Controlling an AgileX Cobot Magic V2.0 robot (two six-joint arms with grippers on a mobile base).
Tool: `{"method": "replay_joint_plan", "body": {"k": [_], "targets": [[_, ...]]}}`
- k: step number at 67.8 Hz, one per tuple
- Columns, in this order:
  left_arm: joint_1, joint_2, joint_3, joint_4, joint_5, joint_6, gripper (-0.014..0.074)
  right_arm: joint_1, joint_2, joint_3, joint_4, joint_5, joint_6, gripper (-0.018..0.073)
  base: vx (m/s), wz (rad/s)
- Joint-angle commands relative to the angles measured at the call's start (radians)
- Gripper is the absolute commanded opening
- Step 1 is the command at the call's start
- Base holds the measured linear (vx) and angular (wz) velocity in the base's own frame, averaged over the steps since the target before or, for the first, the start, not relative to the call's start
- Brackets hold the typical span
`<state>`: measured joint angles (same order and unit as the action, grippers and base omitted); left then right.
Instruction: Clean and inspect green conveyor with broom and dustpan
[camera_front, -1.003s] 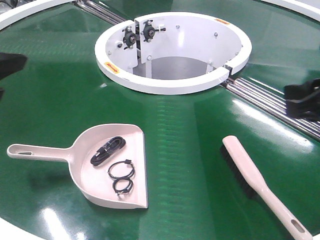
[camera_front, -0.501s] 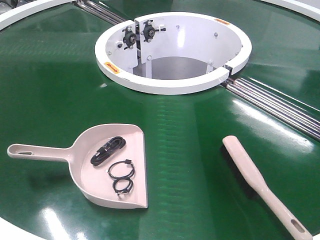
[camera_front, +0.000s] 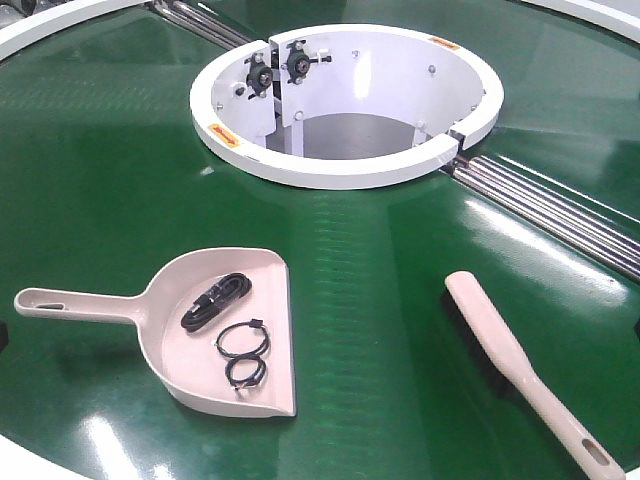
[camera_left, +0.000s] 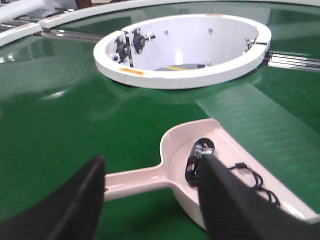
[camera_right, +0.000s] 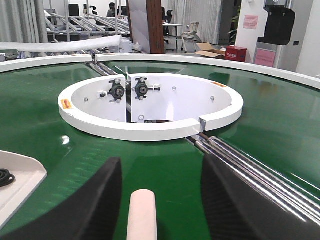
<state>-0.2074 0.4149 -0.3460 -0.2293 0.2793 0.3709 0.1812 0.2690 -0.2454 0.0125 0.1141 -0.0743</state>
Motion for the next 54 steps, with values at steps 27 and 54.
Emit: {"method": "replay_joint_plan", "body": {"k": [27,54], "targets": [[-0.008,0.007,-0.022,-0.010,-0.088,0.003,-0.0008,-0.005,0.005,-0.028,0.001,-0.069,-0.003,-0.0009,0.00,0.00],[-0.008,0.007,-0.022,-0.011,-0.088,0.003,-0.0008,-0.005,0.005,-0.028,0.001,-0.069,-0.003,-0.0009,0.00,0.00]]}}
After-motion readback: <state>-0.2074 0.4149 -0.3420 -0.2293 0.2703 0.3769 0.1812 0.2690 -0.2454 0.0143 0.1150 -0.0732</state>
